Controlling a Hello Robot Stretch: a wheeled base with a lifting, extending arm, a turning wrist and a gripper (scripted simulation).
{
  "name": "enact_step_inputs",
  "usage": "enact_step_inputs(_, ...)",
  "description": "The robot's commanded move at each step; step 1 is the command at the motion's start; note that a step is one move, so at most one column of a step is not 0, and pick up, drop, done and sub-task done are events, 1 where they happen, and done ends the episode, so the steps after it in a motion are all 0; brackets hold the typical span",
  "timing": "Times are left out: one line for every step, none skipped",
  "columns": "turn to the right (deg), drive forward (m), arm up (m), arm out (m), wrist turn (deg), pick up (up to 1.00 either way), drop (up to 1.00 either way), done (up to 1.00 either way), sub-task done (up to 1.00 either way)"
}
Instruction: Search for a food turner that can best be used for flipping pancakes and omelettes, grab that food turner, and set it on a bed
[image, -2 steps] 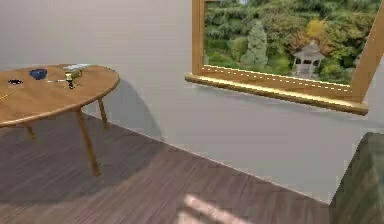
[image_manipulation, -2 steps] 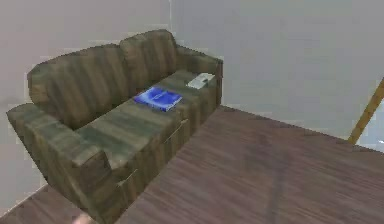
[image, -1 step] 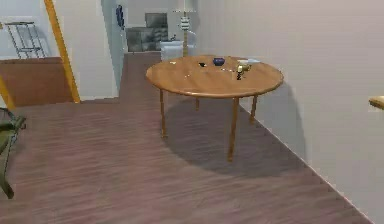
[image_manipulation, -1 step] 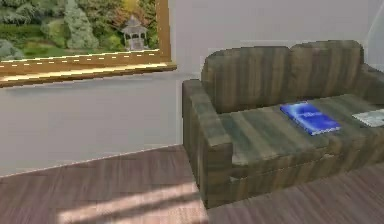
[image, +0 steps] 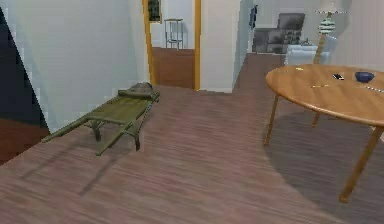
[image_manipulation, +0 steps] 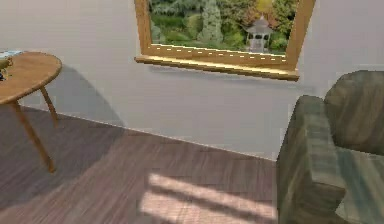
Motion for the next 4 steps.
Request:
enact_step_inputs(0.0, 1.00, 0.00, 0.00, 0.0, 0.00, 0.00, 0.00, 0.00)
enact_step_inputs(-3.0, 0.00, 0.00, 0.00, 0.0, 0.00, 0.00, 0.00, 0.00)
enact_step_inputs(0.0, 1.00, 0.00, 0.00, 0.0, 0.00, 0.00, 0.00, 0.00)
enact_step_inputs(0.0, 0.30, 0.00, 0.00, 0.0, 0.00, 0.00, 0.00, 0.00)
